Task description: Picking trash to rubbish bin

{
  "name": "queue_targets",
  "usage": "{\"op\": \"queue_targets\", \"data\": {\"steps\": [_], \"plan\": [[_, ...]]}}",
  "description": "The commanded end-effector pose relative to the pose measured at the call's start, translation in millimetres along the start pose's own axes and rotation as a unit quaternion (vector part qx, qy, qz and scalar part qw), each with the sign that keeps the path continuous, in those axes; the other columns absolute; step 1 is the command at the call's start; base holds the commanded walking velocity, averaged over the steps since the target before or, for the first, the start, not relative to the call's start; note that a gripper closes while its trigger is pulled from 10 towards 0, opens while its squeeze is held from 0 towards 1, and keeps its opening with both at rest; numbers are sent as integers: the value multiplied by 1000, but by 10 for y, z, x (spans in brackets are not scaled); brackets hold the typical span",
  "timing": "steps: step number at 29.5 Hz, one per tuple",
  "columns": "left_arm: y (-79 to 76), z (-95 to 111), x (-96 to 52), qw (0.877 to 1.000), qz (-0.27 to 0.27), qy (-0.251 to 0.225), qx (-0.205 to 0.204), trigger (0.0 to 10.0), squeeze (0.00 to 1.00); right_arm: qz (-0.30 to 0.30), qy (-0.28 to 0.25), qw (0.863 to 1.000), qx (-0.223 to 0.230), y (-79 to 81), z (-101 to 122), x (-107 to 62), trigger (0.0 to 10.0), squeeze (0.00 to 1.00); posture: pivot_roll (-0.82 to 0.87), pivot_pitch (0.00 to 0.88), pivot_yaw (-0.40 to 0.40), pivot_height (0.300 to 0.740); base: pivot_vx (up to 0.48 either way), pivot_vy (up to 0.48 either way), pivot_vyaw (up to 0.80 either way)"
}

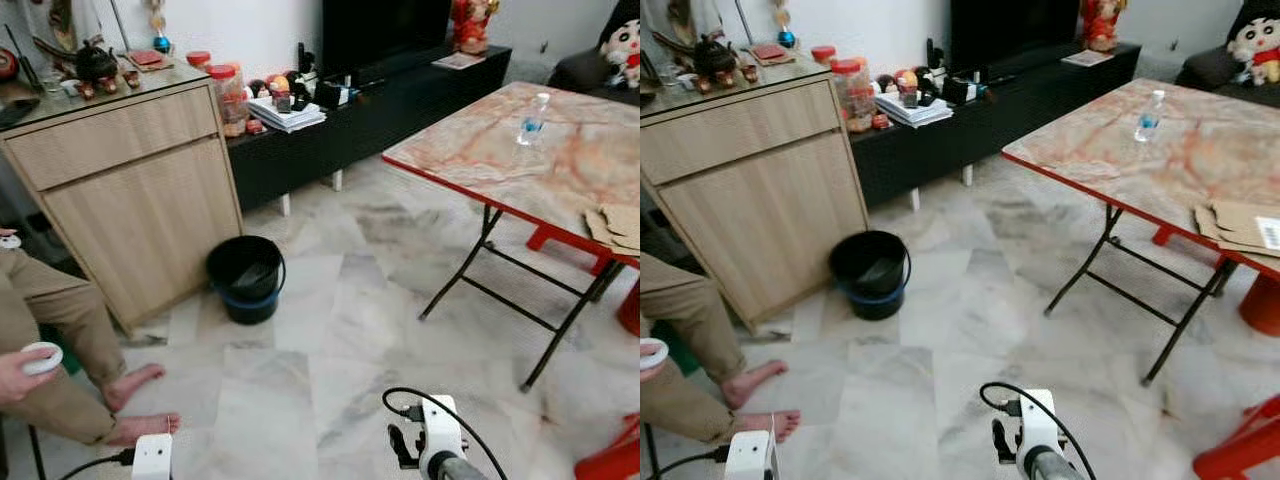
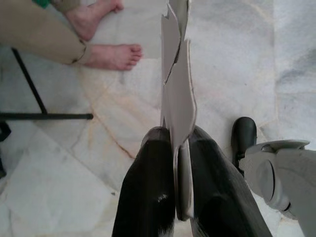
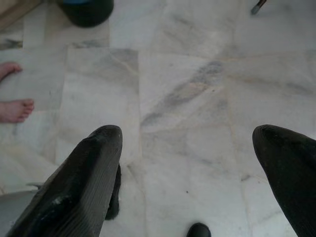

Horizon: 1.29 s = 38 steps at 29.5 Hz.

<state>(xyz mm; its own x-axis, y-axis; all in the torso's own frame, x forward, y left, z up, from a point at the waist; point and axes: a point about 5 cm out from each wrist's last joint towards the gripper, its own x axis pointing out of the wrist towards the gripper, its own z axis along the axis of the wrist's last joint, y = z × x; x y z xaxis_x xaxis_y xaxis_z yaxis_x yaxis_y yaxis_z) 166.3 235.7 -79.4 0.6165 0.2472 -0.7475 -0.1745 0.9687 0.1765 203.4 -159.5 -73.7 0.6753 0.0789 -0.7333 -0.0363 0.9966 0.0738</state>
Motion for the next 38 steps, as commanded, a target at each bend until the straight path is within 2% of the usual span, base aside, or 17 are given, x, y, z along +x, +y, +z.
{"op": "queue_targets", "data": {"steps": [1,8,19,34,38], "plan": [[26,37,13,1000,6,-1,-1,10000,0,-6,0,1000,10,-20,6,0,10000,0,60,0,58,740,356,0,0],[19,37,13,1000,8,-1,-4,10000,0,-6,2,1000,14,-28,-5,-3,10000,0,64,2,53,740,359,0,-420],[7,15,6,1000,9,0,-8,10000,0,-4,-3,1000,10,-35,5,-5,10000,0,61,17,46,740,367,0,0],[4,-34,-10,1000,14,3,-16,10000,0,5,-1,1000,-21,-27,18,-1,10000,0,58,21,35,740,410,0,0],[12,-33,-10,1000,14,3,-15,10000,0,4,1,1000,-23,-24,11,-2,10000,0,57,15,40,740,459,0,728]]}}
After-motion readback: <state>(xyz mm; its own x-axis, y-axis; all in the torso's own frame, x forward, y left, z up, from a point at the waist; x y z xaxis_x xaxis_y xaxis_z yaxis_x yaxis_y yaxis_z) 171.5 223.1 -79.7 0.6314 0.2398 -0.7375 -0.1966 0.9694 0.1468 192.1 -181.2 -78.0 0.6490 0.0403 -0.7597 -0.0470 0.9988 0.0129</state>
